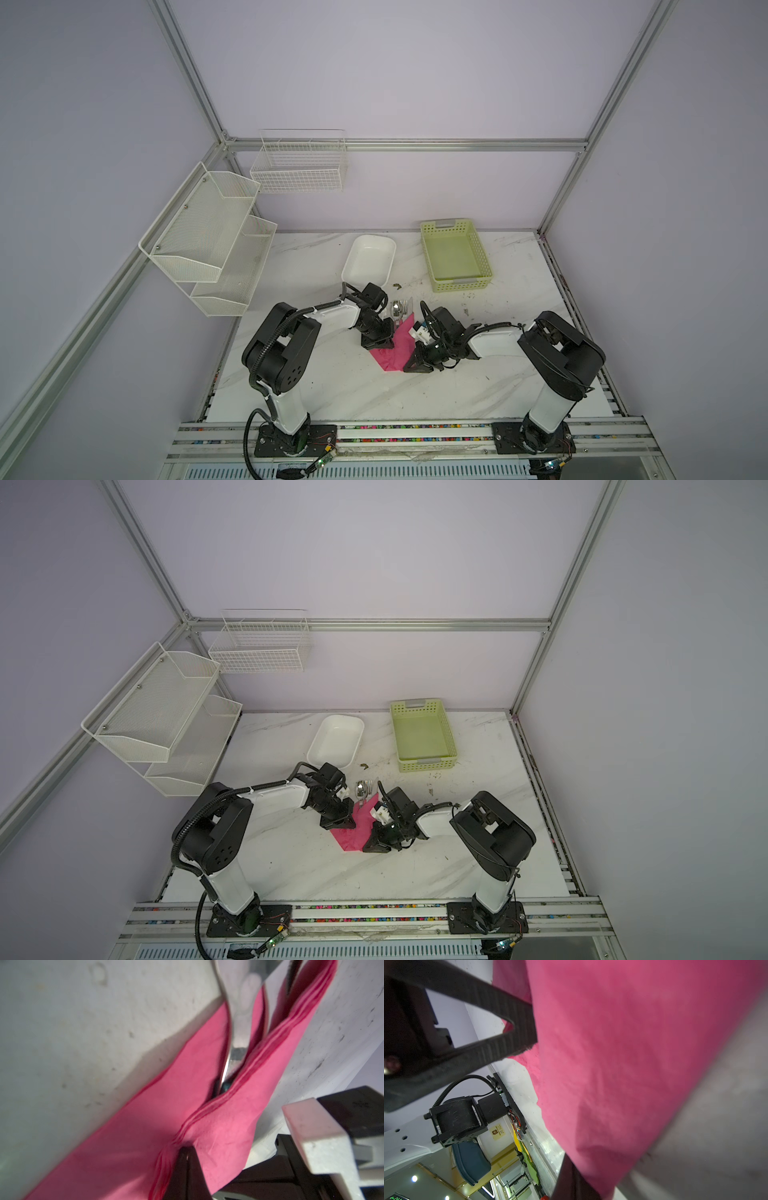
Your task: Place the utensils on the paper napkin and roll it up
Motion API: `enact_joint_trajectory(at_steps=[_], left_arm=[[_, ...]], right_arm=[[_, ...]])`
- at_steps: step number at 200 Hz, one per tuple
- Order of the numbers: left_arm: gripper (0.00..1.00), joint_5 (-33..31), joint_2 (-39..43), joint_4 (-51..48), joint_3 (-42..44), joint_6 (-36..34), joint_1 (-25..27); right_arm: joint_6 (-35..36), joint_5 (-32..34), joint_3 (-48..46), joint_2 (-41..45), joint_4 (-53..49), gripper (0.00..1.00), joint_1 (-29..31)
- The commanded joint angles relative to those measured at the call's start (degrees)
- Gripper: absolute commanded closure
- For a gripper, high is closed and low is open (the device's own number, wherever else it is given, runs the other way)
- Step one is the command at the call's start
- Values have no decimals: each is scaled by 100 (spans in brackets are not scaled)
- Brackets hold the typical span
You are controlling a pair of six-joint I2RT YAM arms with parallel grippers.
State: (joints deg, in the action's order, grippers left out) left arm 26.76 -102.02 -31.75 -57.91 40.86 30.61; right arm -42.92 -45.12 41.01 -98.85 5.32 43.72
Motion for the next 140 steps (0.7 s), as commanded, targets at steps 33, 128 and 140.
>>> enact_joint_trajectory(at_steps=[33, 128, 140], left_arm=[[96, -205, -112, -27, -138, -131, 6], [96, -206, -99, -38, -149, -131, 2], [96, -199, -114, -35, -149, -131, 6]], right_arm=[[-169, -17, -85, 707, 75, 100, -269], [-61, 330, -76, 61, 129, 100, -558], [-52, 350, -85, -73, 162, 100, -559]])
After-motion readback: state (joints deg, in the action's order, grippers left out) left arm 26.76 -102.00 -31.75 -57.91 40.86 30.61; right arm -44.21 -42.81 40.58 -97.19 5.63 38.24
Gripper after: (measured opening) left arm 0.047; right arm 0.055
